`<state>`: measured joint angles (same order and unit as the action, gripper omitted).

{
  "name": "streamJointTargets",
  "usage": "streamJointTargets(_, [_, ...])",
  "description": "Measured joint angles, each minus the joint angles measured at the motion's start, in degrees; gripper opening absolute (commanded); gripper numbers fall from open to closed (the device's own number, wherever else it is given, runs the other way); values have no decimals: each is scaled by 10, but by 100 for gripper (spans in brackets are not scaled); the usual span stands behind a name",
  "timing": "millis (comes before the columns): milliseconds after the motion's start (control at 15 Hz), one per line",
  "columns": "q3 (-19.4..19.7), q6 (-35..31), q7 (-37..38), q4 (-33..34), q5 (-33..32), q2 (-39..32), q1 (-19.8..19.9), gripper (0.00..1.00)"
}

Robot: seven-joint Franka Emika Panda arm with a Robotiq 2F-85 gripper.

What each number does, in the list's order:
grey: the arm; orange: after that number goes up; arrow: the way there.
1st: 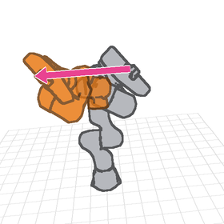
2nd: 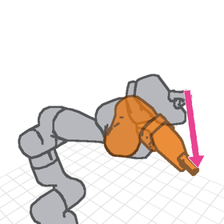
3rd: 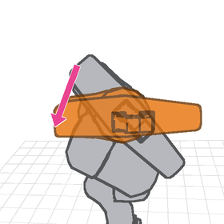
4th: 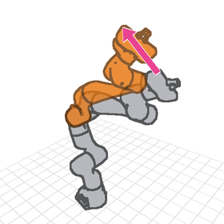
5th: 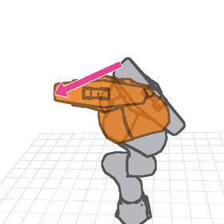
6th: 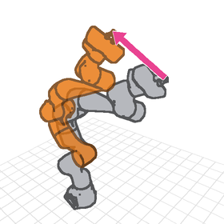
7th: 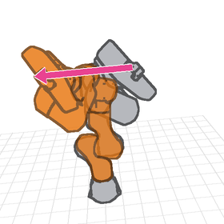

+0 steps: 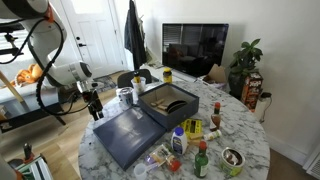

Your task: Close the grey box

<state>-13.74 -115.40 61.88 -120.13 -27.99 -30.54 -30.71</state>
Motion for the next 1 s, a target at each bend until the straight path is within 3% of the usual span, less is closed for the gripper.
streamJointTargets(1000, [67, 139, -1, 170, -4, -155, -78, 100])
